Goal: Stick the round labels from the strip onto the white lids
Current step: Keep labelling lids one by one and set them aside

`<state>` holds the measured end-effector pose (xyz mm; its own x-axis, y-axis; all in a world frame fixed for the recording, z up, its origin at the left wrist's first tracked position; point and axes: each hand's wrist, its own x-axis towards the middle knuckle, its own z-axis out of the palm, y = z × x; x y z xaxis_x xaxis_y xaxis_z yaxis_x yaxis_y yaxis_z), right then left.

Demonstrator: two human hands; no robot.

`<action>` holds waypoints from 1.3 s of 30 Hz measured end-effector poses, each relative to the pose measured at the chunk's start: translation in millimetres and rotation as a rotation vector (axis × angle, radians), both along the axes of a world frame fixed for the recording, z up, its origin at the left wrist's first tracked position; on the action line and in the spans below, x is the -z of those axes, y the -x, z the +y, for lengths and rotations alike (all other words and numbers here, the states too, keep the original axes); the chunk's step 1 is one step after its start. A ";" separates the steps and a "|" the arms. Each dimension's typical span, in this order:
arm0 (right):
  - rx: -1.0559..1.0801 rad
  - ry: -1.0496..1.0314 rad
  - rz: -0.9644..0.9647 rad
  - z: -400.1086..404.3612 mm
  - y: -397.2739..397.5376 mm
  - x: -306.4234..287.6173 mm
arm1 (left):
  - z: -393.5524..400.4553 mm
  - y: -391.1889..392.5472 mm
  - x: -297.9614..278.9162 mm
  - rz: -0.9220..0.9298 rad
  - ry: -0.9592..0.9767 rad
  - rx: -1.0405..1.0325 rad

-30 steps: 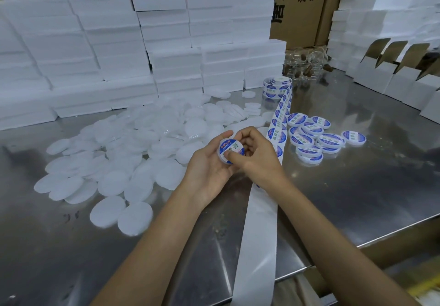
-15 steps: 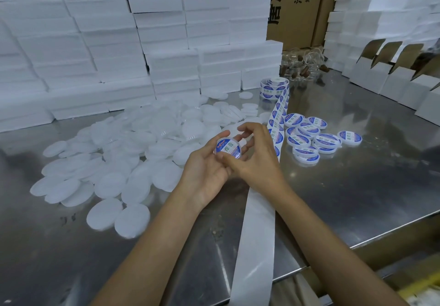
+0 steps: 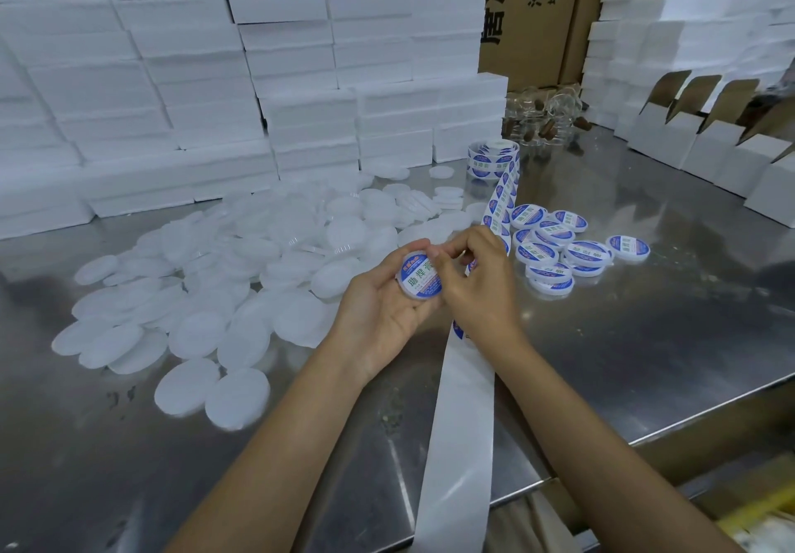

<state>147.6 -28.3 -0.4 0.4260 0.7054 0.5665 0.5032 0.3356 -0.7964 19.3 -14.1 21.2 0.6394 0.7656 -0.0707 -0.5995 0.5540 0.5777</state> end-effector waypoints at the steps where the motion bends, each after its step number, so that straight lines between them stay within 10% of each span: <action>1: 0.000 -0.002 -0.007 0.1 0.0 1.0 | -0.6 0.5 -0.6 -0.005 -0.007 0.001; 34: -0.201 0.047 0.168 -7.5 2.1 -3.2 | 3.8 1.9 0.1 0.032 -0.085 -0.116; 39: -0.151 0.049 0.175 -7.4 -0.2 0.6 | 7.4 6.4 4.3 0.323 -0.312 -0.125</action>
